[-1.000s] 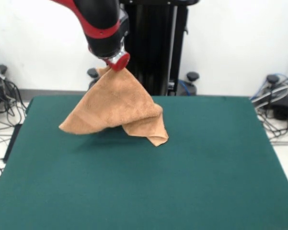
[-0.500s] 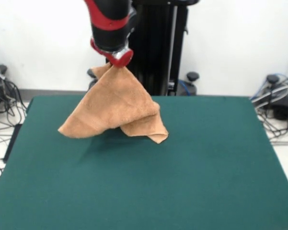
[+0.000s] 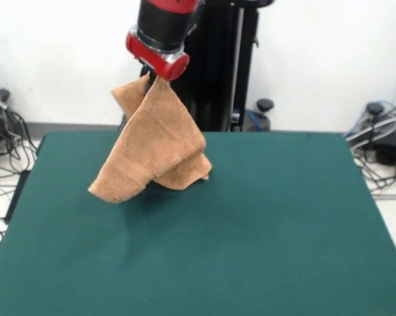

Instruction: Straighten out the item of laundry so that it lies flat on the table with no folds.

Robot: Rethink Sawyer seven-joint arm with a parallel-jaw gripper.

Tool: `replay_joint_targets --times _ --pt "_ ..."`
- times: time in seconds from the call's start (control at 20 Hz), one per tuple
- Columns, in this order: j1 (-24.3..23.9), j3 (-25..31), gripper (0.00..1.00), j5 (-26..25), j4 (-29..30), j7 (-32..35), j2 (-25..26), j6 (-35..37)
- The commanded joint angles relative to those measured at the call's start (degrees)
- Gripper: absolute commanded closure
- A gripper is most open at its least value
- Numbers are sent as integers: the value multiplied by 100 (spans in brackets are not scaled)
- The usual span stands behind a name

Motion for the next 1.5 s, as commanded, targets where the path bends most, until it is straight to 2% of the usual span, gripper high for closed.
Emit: replay_joint_targets --times 0.05,0.25,0.35,0.4,0.45,0.65,1.05,1.2,1.5 --pt "-170 -108 100 412 237 1489 -23 -228" --pt "-724 442 100 -208 -336 152 -99 51" --pt "-1181 1066 100 -566 -555 -586 -77 21" --pt "-1288 1242 100 -706 -618 -723 -31 -81" --pt "-1621 1744 100 -1035 -676 -1091 -45 -397" --pt "-1810 2067 100 -1546 -639 -887 -64 -648" --pt "-1800 2106 100 -2008 -1025 -253 371 -623" --pt "-1645 2028 100 -1997 -914 11 266 -578" --pt "-1218 2279 100 -1591 -255 643 -143 -530"
